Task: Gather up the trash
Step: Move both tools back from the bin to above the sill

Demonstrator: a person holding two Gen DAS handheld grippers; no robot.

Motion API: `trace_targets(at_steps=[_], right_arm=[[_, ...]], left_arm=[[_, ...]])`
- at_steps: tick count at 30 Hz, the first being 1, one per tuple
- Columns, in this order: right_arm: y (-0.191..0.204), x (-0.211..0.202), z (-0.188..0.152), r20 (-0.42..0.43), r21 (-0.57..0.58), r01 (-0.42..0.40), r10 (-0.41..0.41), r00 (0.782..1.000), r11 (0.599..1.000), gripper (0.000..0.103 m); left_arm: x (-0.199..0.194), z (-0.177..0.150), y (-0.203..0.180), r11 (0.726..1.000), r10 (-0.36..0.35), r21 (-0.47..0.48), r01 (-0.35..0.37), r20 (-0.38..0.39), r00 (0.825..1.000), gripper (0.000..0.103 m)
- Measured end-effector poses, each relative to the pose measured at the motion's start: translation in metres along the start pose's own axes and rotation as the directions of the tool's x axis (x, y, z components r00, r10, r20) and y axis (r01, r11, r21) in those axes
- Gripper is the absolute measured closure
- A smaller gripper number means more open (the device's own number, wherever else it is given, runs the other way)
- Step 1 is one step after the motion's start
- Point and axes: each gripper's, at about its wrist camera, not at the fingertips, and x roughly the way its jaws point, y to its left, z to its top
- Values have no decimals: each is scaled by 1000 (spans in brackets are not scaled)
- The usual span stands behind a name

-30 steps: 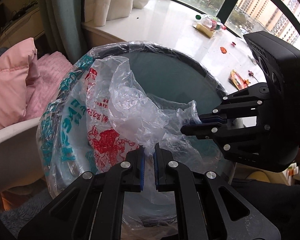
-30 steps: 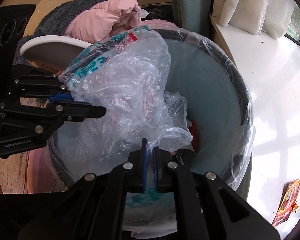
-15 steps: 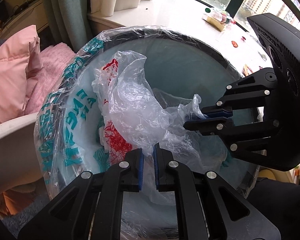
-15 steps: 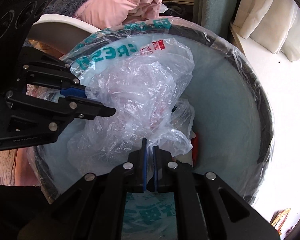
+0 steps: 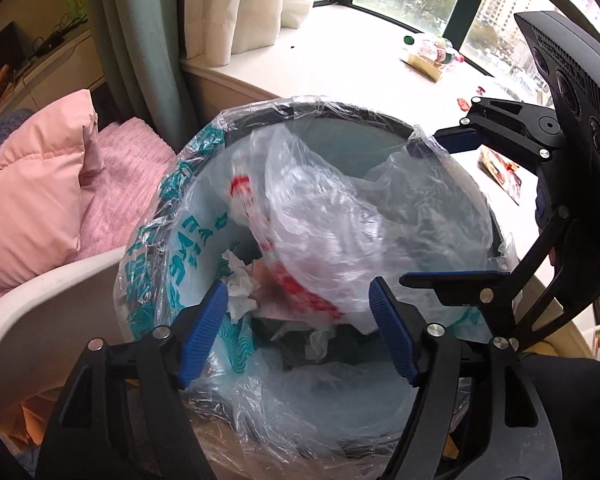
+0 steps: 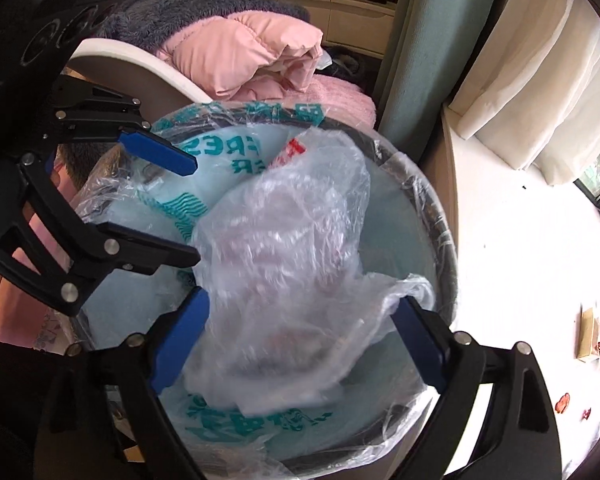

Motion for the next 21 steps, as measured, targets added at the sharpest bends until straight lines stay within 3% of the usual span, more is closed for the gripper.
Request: trace_targets(at_steps=[1,3,5,13,21], right_arm=[[-1,-3,0,9,4,5,-5,1000,1000,14],[-2,-13,2,45,13,21,-22,999,1000,8],[-4,-25,3,83,28,37,-39,996,999,7],[-25,-65,9,153,189,47,-77,985,981,7],[-54,-106,-8,158,331,147,-209,965,932,7]], left_arm=[[-3,1,0,1000,4,2,-4,6,1000,24],[-10,4,-1,1000,7,9,-7,19,1000,10],[-17,7,-3,1000,10,26,-11,37,999,6],[-38,26,-11,998,21,61,-27,99,995,6],[-60,60,-36,990,-5,142,-20,174,985,6]])
